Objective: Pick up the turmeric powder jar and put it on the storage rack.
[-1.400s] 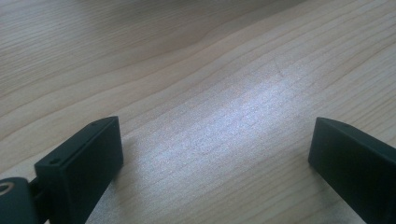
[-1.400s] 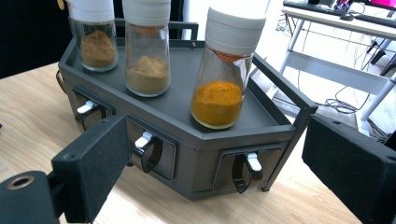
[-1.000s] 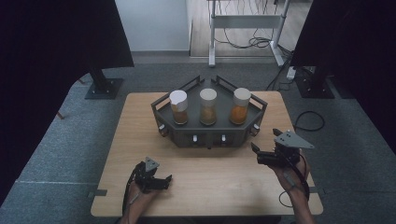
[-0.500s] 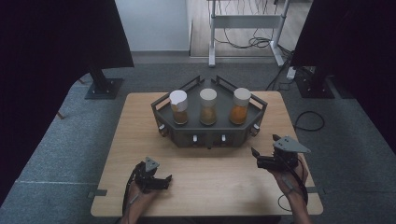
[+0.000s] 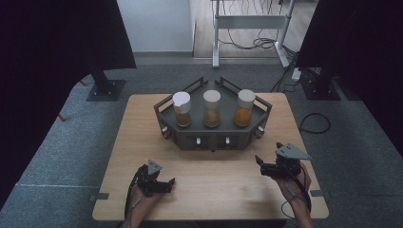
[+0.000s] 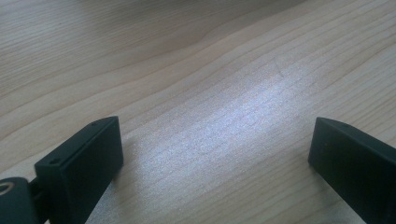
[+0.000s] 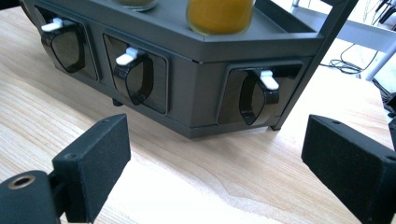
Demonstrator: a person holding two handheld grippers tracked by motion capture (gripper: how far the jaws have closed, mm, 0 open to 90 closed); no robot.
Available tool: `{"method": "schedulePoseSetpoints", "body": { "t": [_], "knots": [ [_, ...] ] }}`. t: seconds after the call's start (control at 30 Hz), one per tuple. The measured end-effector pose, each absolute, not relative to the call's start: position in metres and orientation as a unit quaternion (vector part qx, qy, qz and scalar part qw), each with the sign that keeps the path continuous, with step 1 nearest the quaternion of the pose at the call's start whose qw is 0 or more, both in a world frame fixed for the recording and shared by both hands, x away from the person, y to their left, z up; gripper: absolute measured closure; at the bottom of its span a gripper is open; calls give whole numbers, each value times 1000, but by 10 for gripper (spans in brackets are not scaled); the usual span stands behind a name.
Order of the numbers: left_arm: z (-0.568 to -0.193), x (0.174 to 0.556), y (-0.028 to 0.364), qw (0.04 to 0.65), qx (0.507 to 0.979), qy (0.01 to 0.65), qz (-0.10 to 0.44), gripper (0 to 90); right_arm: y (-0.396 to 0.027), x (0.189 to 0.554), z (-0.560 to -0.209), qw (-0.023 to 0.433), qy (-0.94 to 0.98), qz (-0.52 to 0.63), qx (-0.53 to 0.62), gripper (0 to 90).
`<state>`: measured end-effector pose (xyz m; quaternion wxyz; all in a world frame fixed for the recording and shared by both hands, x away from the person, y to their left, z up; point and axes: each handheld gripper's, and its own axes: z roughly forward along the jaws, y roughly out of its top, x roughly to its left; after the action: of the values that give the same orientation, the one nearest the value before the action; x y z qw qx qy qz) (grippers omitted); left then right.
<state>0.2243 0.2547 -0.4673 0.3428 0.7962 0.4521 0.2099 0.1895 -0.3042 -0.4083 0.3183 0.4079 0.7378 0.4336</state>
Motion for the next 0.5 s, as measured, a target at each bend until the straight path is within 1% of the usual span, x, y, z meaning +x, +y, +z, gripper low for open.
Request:
{"method": "schedulePoseSetpoints", "body": {
  "t": [0.5],
  "knots": [
    [-467,224,255,343,796,452,210,25,-302,195,-426,306,748,413,420,75]
  ]
}}
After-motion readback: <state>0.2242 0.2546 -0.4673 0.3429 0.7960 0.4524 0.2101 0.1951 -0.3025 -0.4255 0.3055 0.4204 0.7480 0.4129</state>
